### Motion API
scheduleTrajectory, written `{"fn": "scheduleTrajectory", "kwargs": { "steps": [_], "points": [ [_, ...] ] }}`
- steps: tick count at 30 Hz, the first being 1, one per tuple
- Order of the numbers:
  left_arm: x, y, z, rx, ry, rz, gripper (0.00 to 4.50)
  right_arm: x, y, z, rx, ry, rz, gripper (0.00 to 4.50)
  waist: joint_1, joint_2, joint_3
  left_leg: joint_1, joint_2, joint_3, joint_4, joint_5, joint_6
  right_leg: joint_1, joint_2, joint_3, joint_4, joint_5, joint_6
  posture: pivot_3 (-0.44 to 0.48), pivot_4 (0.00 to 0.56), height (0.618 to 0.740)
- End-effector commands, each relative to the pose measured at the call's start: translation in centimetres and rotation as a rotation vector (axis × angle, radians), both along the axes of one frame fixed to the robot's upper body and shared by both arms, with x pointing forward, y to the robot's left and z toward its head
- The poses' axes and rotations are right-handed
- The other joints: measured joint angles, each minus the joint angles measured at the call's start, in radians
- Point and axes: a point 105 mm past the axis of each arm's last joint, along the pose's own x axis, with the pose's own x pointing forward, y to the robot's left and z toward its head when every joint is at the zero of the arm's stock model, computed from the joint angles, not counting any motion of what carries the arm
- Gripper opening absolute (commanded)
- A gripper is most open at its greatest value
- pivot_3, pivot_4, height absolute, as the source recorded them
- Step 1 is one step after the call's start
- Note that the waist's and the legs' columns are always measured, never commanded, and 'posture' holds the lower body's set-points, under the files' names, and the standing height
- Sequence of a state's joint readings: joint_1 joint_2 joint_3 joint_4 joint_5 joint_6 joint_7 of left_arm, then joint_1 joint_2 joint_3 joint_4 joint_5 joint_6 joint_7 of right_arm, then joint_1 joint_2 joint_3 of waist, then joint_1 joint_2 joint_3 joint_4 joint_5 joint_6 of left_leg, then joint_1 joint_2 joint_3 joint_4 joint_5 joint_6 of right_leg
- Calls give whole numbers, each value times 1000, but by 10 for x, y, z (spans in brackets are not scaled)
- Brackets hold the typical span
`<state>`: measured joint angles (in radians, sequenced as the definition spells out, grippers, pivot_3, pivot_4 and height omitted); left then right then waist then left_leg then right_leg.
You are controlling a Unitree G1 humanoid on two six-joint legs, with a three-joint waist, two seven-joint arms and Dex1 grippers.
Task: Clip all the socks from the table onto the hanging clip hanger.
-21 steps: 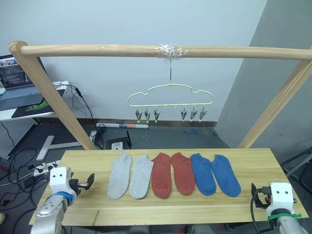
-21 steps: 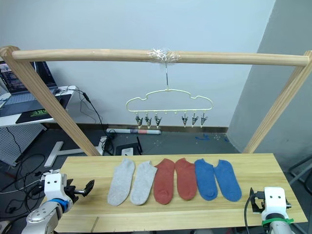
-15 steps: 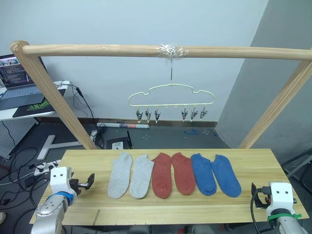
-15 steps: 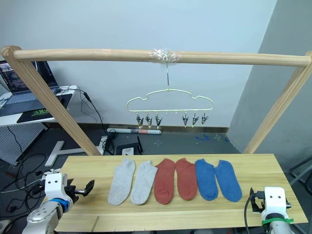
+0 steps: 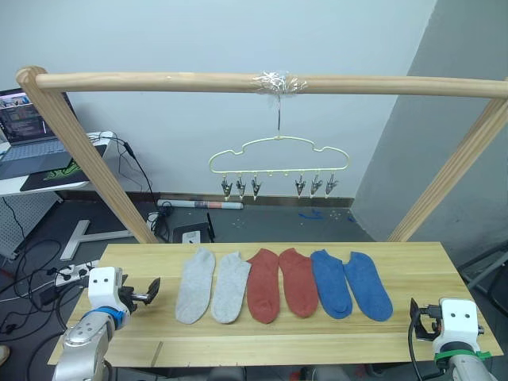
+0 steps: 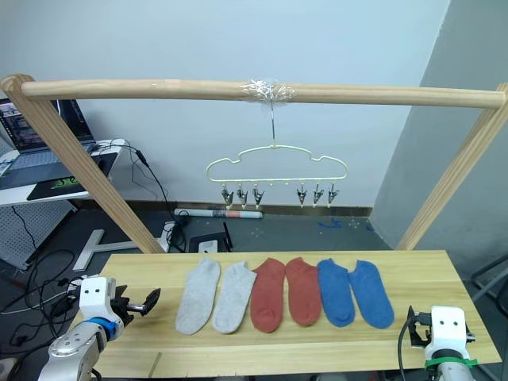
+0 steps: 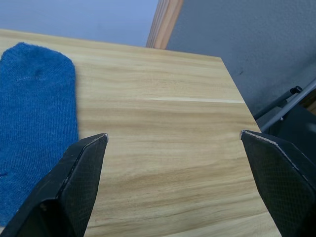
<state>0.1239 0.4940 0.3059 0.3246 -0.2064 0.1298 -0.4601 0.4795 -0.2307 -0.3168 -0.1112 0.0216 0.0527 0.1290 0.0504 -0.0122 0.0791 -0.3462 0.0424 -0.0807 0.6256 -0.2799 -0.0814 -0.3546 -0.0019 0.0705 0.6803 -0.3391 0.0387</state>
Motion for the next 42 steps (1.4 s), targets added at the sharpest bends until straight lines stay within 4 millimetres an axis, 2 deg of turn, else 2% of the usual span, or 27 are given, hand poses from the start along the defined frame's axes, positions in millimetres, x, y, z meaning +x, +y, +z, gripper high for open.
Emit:
{"fn": "scheduleTrajectory", "kwargs": {
  "steps": [1, 7, 10, 13, 14, 19, 22, 24, 27, 31, 36, 42],
  "points": [
    [5, -7, 26, -27, -94, -56, 4453, 3, -2, 9, -25, -38, 2, 4500, 0, 0, 0, 0, 0, 0, 0, 0, 0, 0, 0, 0, 0, 0, 0, 205, 56, 740],
    [9, -53, 60, -68, -176, -257, 4453, 9, 7, 15, 1, -51, 55, 4500, 3, 1, 2, -1, 1, 0, 0, 0, 0, 1, 0, 2, 0, -1, -2, 208, 60, 740],
    [21, -86, 83, -99, -264, -361, 3908, 20, 22, 23, 63, -75, 134, 4500, 3, 4, 4, -1, 1, 0, 0, 0, 0, 1, 0, 2, 0, -2, -3, 200, 61, 740],
    [35, -111, 97, -115, -321, -406, 2985, 31, 36, 35, 69, -98, 220, 4500, 1, 5, 4, -1, 0, 1, 1, 0, 0, 2, 1, 1, 0, -1, -1, 189, 61, 740],
    [40, -119, 102, -131, -337, -408, 2802, 35, 40, 39, 71, -107, 241, 4500, 1, 5, 4, -1, 0, 1, 1, 0, 0, 2, 1, 1, 0, 0, 1, 186, 63, 740],
    [65, -155, 122, -153, -417, -445, 2802, 52, 71, 61, 91, -141, 383, 4500, 1, 4, 4, -1, 0, 0, 2, 0, 0, 1, 1, 1, 0, 3, 2, 162, 65, 740],
    [79, -172, 129, -143, -460, -442, 2802, 63, 98, 82, 107, -181, 514, 4500, -1, 5, 5, -1, 0, 0, 2, 0, 0, 0, 2, 1, 0, 4, -1, 148, 70, 740],
    [85, -177, 132, -133, -481, -429, 2802, 68, 111, 92, 117, -195, 574, 4500, -4, 3, 6, -1, 0, 0, 3, 0, 0, 0, 2, 1, 0, 4, -1, 136, 73, 740],
    [99, -187, 144, -127, -549, -363, 2802, 81, 143, 125, 127, -262, 738, 4500, -9, 1, 12, -1, 0, 0, 3, 0, 0, 1, 2, 1, 0, 5, -1, 113, 82, 740],
    [104, -187, 155, -98, -612, -293, 2802, 87, 172, 155, 159, -306, 869, 4500, -20, -6, 21, -1, 0, -1, 4, 0, 0, 1, 2, 1, 0, 6, 1, 102, 88, 740],
    [109, -176, 159, -118, -623, -206, 2802, 90, 189, 173, 186, -312, 949, 4500, -21, -9, 27, -3, -1, -2, 4, 0, 0, 0, 2, 0, -2, 6, 1, 99, 101, 740],
    [109, -179, 157, -128, -599, -234, 2802, 94, 203, 186, 197, -328, 1006, 4500, -24, -9, 38, -3, -1, -2, 4, 0, 0, 0, 2, -1, -1, 6, 1, 102, 109, 740]
  ]
}}
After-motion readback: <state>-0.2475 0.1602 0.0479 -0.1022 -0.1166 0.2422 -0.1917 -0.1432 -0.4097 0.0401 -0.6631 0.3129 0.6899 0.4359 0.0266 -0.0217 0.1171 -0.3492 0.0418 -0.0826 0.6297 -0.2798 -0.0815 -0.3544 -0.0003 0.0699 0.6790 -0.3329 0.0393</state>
